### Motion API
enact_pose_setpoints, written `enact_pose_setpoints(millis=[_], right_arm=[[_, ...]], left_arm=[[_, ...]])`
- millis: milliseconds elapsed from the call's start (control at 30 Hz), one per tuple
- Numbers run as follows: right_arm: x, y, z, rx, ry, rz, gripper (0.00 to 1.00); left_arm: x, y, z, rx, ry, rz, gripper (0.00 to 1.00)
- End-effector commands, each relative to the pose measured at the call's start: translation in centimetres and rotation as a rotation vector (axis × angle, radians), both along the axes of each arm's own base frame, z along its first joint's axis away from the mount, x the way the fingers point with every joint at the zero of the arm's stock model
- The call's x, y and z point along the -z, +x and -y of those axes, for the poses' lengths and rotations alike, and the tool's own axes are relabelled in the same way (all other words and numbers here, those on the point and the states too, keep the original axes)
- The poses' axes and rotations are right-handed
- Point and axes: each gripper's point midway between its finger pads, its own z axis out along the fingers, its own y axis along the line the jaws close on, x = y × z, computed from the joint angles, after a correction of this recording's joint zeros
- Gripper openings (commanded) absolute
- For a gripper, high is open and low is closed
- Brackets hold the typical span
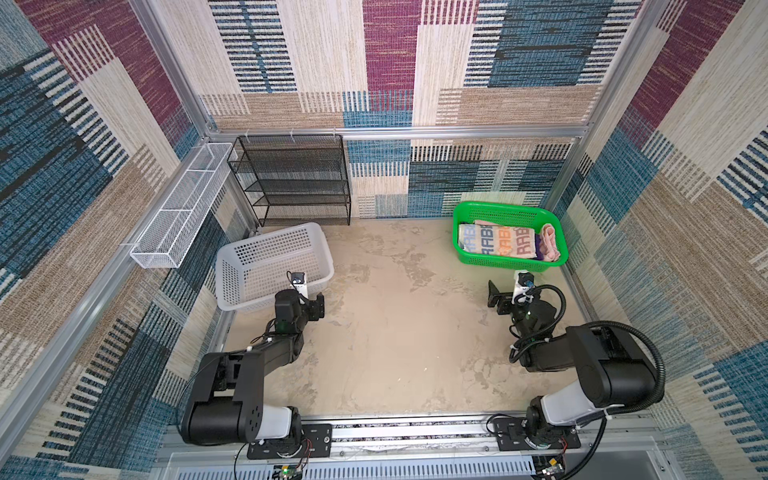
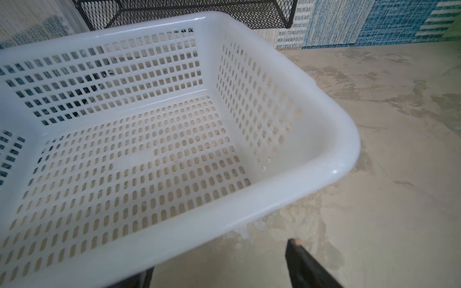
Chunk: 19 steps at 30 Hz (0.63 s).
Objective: Fold and stack the towels
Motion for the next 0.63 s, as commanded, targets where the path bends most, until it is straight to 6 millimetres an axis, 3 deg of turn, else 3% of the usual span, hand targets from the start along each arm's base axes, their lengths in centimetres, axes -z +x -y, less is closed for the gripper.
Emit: enact_pose_setpoints(millis=[0,167,200,233,600], right_arm=[[-1.6,0.1,-0.3,-0.020,0.013,0.064,1.00],[-1.6,0.1,0.3,0.014,0.021,0.064,1.00],[-1.6,0.1,0.3,0.016,0.022,0.065,1.00],[-1.7,0.1,0.2,0.014,0.022,0.066,1.00],[-1.6,0.2,0.2,0.013,0.019,0.064,1.00]], left_arm=[[-2.0,1.8,0.6,0.047,-0.001,0.148,0.85],[-1.7,2.1,0.0,0.012,-0.001,0.100,0.86],[-1.5,2.1,-0.1,0.007,-0.003,0.084,0.98],[-1.5,2.2,0.0,0.008,-0.002,0.089,0.99],[-1.6,2.3,-0.7,-0.032,-0.007,0.088,0.99]])
